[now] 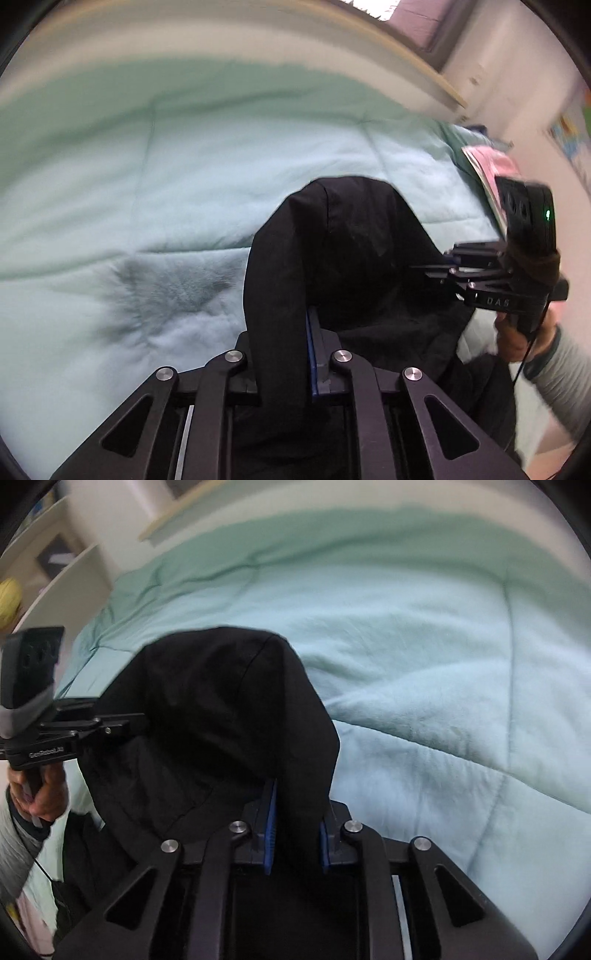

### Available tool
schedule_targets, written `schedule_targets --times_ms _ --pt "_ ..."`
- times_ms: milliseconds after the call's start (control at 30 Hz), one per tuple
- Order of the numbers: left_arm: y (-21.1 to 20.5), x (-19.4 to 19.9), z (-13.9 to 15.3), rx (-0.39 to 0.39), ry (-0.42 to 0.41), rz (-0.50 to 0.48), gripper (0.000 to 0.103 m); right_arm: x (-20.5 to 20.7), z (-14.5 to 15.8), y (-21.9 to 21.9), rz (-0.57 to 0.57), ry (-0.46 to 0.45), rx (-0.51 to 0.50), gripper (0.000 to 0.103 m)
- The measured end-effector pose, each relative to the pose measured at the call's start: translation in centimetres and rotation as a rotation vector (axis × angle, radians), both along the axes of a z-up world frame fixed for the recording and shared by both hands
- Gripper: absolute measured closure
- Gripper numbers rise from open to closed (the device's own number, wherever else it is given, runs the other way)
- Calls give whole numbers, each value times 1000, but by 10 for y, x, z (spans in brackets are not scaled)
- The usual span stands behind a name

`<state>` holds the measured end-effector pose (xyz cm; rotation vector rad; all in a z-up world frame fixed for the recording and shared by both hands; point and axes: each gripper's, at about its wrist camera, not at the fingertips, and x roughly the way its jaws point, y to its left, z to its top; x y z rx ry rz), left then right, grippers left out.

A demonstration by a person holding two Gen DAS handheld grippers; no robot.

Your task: Fold large clothes

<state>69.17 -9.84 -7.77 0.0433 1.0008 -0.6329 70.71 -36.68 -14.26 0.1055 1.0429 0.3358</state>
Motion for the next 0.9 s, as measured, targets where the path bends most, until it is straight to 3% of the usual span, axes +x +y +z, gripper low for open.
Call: schedule_targets --times_ms 133,400,667,900 --pt "-5 -55 45 65 -123 -16 89 -47 39 23 13 -96 -83 83" --pt "-5 -138 96 91 -206 -12 89 -148 93 35 13 -167 -156 84" --pt "-7 -215 114 108 -213 -24 89 -241 118 54 14 -159 -202 84" --pt "0 -278 112 115 -179 -32 89 -301 116 72 12 -129 -216 84"
